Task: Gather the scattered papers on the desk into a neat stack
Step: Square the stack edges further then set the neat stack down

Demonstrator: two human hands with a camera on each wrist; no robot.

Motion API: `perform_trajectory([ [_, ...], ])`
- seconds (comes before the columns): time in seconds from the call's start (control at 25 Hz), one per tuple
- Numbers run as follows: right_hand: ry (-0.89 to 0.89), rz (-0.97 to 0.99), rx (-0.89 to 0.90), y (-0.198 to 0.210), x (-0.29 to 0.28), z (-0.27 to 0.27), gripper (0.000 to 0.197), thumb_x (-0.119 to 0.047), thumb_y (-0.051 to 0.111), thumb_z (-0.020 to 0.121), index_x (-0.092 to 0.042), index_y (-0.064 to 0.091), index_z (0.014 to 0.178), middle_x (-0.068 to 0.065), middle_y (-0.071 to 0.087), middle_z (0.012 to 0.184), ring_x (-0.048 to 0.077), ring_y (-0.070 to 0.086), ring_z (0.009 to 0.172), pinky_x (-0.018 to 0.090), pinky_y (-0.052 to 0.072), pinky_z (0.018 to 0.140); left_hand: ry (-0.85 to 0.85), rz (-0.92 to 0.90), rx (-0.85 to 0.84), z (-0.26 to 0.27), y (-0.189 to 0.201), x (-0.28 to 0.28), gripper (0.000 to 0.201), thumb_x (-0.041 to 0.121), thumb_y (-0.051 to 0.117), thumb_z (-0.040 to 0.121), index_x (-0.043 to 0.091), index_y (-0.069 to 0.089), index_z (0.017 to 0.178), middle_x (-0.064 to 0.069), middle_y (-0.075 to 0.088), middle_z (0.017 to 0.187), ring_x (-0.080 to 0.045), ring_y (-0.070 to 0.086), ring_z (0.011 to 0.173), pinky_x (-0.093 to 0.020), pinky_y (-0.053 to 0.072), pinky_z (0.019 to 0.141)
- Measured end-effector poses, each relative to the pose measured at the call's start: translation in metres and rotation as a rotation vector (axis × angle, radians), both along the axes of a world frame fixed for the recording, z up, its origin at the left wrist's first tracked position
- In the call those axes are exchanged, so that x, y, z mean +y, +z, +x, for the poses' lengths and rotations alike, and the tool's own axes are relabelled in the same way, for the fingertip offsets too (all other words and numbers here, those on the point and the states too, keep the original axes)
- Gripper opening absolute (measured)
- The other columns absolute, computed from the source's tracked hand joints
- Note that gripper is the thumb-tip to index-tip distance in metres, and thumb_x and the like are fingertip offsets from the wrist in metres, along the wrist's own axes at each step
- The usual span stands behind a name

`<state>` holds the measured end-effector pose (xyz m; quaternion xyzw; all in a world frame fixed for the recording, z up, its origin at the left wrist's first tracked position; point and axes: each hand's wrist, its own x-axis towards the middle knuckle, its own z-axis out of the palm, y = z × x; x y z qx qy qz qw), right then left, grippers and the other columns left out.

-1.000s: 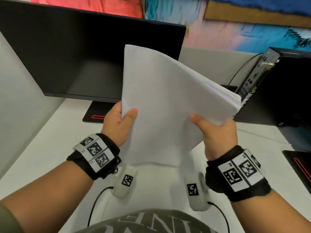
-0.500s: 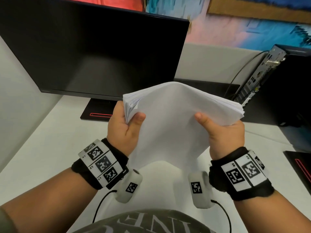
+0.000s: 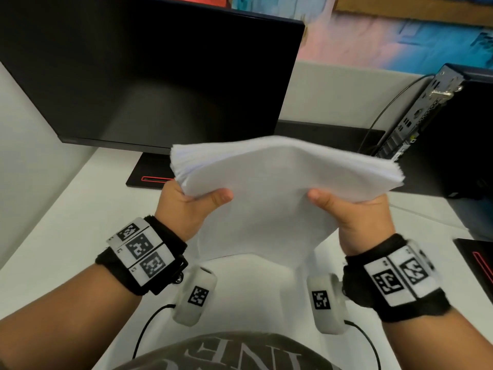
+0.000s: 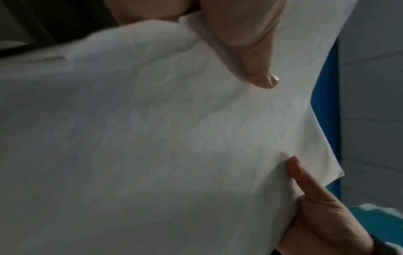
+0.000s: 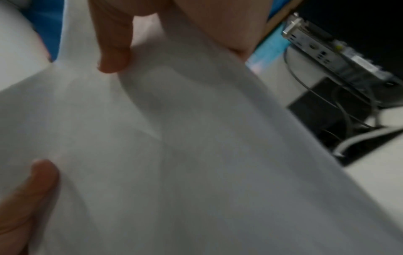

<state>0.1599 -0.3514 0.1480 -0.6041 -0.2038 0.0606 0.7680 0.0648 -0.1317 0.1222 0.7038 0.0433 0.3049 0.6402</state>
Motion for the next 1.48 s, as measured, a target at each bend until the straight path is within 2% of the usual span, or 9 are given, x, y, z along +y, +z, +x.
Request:
perform_trajectory([
  [0.12, -0.021, -0.090, 0.116, -0.027, 0.006, -0.002, 0.045, -0.033, 0.088, 0.036, -0.029, 0.075, 0.079, -0.006, 0.076, 0.084, 0.013, 0.072, 0.082, 0.028, 0.057, 0.075, -0.001, 0.009, 0.199, 0.003, -0.026, 0.011, 0.041, 0.012, 0.079, 0.061, 0.050, 0.070, 0.074, 0.029, 0.071, 0.077, 0.010, 0.066, 0.079, -0.008, 0.049, 0.066],
  [0.24, -0.018, -0.095, 0.142, -0.029, 0.005, 0.001, 0.031, -0.004, 0.080, 0.054, -0.023, 0.071, 0.077, -0.007, 0.076, 0.076, 0.010, 0.072, 0.075, 0.023, 0.057, 0.068, 0.016, 0.017, 0.272, 0.004, -0.036, 0.020, 0.044, -0.003, 0.074, 0.068, 0.041, 0.072, 0.071, 0.030, 0.070, 0.072, 0.011, 0.066, 0.075, -0.006, 0.049, 0.064],
  [0.44, -0.013, -0.158, 0.216, -0.036, 0.006, 0.005, 0.031, -0.006, 0.079, 0.052, -0.019, 0.070, 0.078, -0.005, 0.075, 0.072, 0.011, 0.071, 0.072, 0.023, 0.055, 0.064, -0.100, 0.189, 0.552, 0.001, -0.043, 0.026, 0.028, 0.006, 0.066, 0.081, 0.034, 0.066, 0.080, 0.035, 0.064, 0.059, 0.018, 0.061, 0.067, -0.002, 0.044, 0.061],
  [0.56, -0.025, -0.176, 0.221, -0.039, 0.006, 0.008, 0.020, -0.004, 0.078, 0.057, -0.019, 0.073, 0.070, -0.006, 0.075, 0.069, 0.010, 0.071, 0.068, 0.022, 0.054, 0.062, -0.144, 0.441, 0.675, -0.002, -0.042, 0.029, 0.024, 0.016, 0.055, 0.090, 0.008, 0.065, 0.110, 0.011, 0.068, 0.092, -0.003, 0.060, 0.090, -0.014, 0.040, 0.078],
  [0.68, -0.006, -0.162, 0.176, -0.038, 0.006, 0.005, 0.023, 0.001, 0.076, 0.062, -0.021, 0.072, 0.069, -0.009, 0.075, 0.069, 0.006, 0.070, 0.067, 0.016, 0.053, 0.060, -0.109, 0.465, 0.709, -0.007, -0.044, 0.032, 0.035, 0.020, 0.050, 0.093, -0.008, 0.062, 0.110, -0.010, 0.067, 0.091, -0.022, 0.058, 0.095, -0.020, 0.036, 0.083],
  [0.92, -0.047, -0.099, 0.176, -0.042, 0.002, 0.009, 0.024, 0.005, 0.073, 0.068, -0.019, 0.070, 0.071, -0.008, 0.074, 0.066, 0.006, 0.070, 0.064, 0.015, 0.053, 0.056, -0.122, 0.474, 0.637, -0.004, -0.049, 0.032, 0.038, 0.028, 0.047, 0.092, 0.003, 0.059, 0.118, 0.001, 0.060, 0.104, -0.013, 0.053, 0.099, -0.021, 0.036, 0.086],
  [1.12, -0.072, -0.281, 0.321, -0.078, 0.007, 0.013, 0.038, -0.029, 0.086, 0.037, -0.022, 0.070, 0.071, -0.009, 0.074, 0.068, 0.006, 0.070, 0.066, 0.018, 0.054, 0.060, -0.065, 0.288, 0.599, 0.004, -0.066, 0.011, 0.061, 0.043, 0.040, 0.079, 0.010, 0.045, 0.130, 0.004, 0.056, 0.117, -0.013, 0.052, 0.108, -0.023, 0.037, 0.091],
  [1.28, -0.137, -0.311, 0.395, -0.090, 0.000, 0.022, 0.023, -0.005, 0.082, 0.062, -0.019, 0.067, 0.074, -0.008, 0.072, 0.062, 0.016, 0.068, 0.069, 0.027, 0.053, 0.063, -0.044, 0.256, 0.591, 0.012, -0.069, 0.000, 0.048, 0.033, 0.046, 0.088, 0.009, 0.045, 0.129, 0.001, 0.057, 0.118, -0.015, 0.054, 0.108, -0.027, 0.039, 0.095],
  [1.48, -0.047, -0.335, 0.490, -0.106, -0.023, 0.017, 0.038, -0.007, 0.085, 0.052, -0.008, 0.070, 0.086, 0.001, 0.076, 0.071, 0.020, 0.072, 0.067, 0.028, 0.056, 0.058, -0.149, 0.188, 0.736, 0.002, -0.091, -0.012, 0.039, 0.026, 0.047, 0.092, 0.012, 0.047, 0.128, -0.002, 0.059, 0.123, -0.017, 0.055, 0.113, -0.031, 0.041, 0.100],
])
